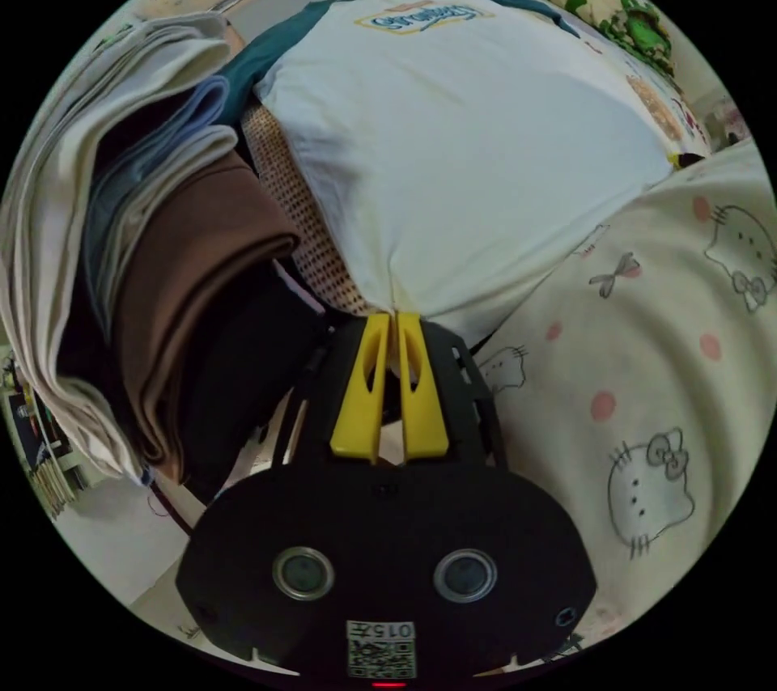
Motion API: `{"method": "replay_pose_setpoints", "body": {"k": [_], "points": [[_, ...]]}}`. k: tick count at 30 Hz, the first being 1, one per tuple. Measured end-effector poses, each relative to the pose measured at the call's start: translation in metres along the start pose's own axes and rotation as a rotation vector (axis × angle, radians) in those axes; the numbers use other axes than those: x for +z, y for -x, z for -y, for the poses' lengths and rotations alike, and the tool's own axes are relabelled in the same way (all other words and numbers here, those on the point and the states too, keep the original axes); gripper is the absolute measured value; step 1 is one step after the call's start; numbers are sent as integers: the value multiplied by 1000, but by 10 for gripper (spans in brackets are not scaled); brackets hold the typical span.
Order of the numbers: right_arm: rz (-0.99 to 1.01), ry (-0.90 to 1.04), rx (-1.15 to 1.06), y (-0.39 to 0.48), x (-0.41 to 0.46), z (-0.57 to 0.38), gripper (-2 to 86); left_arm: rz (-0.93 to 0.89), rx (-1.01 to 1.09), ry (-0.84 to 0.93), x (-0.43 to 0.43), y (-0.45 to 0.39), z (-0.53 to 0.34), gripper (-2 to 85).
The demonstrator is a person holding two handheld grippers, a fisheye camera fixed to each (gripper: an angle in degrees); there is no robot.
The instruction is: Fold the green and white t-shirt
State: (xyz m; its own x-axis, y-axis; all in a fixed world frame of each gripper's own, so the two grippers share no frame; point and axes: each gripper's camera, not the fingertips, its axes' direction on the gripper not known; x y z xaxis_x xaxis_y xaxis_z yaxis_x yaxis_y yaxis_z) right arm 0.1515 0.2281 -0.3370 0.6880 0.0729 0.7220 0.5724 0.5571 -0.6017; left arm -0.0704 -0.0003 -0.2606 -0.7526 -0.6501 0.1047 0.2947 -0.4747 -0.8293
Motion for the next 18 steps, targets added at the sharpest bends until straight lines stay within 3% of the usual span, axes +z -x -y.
{"method": "replay_pose_setpoints", "body": {"k": [3,10,18], "points": [[165,-122,91,-7,-61,21,33,-31,-35,10,-16,39,-1,23],[175,-469,42,49,-172,102,53,22,-13,126,-37,108,17,24],[281,-426,-70,128,-154,248,84,72,53,54,-118,177,60,43]]}}
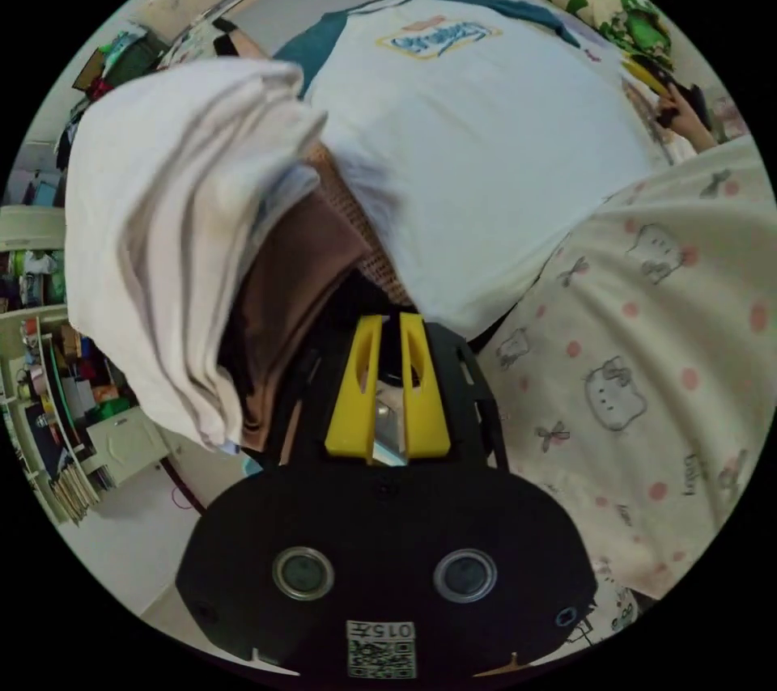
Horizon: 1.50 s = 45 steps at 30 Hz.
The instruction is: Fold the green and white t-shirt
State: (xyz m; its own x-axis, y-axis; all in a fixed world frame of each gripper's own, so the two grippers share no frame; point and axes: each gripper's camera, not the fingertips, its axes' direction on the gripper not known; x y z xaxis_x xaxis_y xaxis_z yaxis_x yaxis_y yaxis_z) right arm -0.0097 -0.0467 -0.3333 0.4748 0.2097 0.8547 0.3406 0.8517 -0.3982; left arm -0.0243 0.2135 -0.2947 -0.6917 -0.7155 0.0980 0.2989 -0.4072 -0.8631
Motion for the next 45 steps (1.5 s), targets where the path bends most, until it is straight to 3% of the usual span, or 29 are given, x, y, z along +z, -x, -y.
{"method": "replay_pose_setpoints", "body": {"k": [6,10,13,20,26,33,36,40,42,45], "points": [[-188,44,42,16,46,60,85,-107,208,-225,-102,43,92,56],[-47,-14,-14,3,34,64,43,-234,300,-376,-136,82,201,57],[17,2,-3,-12,31,73,11,-419,327,-270,-134,92,329,53],[189,-45,15,-54,22,81,-9,-516,281,-276,-118,23,599,50],[225,-55,13,-86,26,78,-10,-518,158,-131,-58,-17,715,83],[249,-67,0,-134,46,54,-10,-482,16,-76,-31,24,728,48],[251,-67,0,-158,60,38,-9,-562,13,-85,-42,53,715,20],[269,-65,3,-197,84,7,-9,-738,-45,-233,-94,126,660,8],[292,-56,-8,-212,95,-7,-9,-723,-46,-283,-120,160,624,7],[329,-40,-195,-210,107,-38,-7,-707,-21,-343,-154,215,552,6]]}}
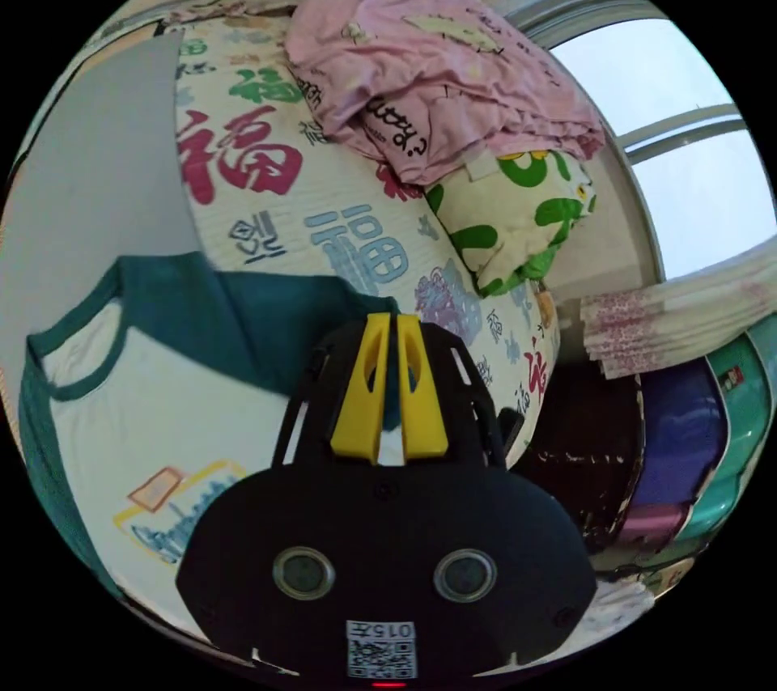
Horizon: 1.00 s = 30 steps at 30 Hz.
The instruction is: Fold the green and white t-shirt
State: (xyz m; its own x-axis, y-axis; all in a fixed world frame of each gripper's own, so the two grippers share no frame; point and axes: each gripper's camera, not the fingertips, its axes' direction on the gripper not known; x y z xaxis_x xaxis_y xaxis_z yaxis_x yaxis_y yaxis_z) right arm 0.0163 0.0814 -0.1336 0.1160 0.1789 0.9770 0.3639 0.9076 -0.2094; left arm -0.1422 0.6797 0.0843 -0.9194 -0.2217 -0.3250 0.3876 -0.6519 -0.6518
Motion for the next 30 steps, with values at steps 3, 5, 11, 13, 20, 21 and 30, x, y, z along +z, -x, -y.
{"method": "replay_pose_setpoints", "body": {"k": [3,5,11,13,20,21,30], "points": [[22,94,-175,24,17,-35,-5,27,57,-43,-68,14,-68,5],[-27,196,-243,30,33,-60,-5,45,65,-55,-106,26,-125,5],[-254,607,-459,4,116,-180,-7,115,22,-27,-138,18,-221,6],[-295,639,-429,-25,136,-225,-5,142,21,-26,-143,4,-232,6],[-383,686,-366,-108,169,-333,17,275,61,34,-158,-85,-231,3],[-409,679,-371,-120,170,-350,24,294,64,40,-160,-93,-228,3],[-237,361,-522,-85,186,-497,-2,471,302,391,-155,-289,-188,-7]]}}
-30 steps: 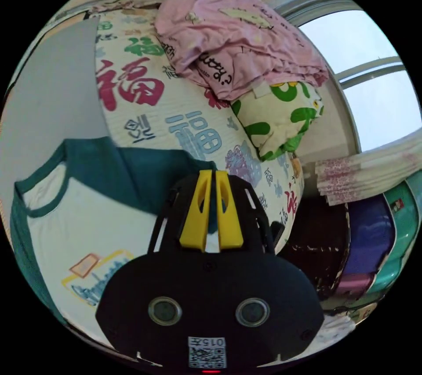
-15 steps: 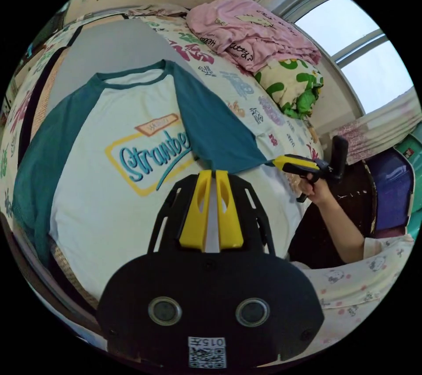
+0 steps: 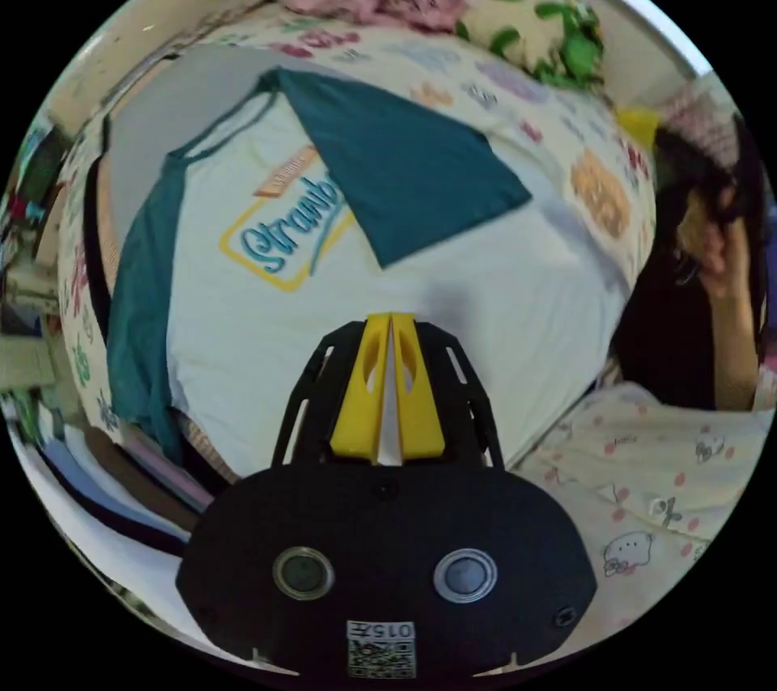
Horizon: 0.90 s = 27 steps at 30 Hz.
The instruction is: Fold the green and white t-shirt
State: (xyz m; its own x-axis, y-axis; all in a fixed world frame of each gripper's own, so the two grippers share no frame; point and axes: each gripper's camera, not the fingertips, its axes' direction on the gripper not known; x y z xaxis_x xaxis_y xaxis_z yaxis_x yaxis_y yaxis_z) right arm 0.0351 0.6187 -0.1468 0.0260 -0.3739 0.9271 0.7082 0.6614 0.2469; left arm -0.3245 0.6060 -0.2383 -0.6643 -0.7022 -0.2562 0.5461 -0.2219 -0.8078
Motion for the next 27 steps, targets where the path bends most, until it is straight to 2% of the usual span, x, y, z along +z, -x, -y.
{"method": "replay_pose_setpoints", "body": {"k": [3,7,10,13,19,22,27], "points": [[86,-31,-222,82,33,-27,-5,67,192,139,-21,-95,40,-8],[102,148,-557,160,115,-97,-5,340,441,324,-36,-232,91,-8],[55,337,-578,154,191,-156,-6,571,587,379,-48,-318,116,-8],[-82,377,-529,132,238,-211,-6,714,667,393,-65,-383,134,-8],[-156,371,-399,83,280,-280,-6,846,773,523,-71,-471,158,-9],[-205,431,-353,57,302,-308,-6,845,786,582,-74,-501,176,-9],[-226,448,-379,32,323,-348,-6,926,834,674,-68,-534,196,-9]]}}
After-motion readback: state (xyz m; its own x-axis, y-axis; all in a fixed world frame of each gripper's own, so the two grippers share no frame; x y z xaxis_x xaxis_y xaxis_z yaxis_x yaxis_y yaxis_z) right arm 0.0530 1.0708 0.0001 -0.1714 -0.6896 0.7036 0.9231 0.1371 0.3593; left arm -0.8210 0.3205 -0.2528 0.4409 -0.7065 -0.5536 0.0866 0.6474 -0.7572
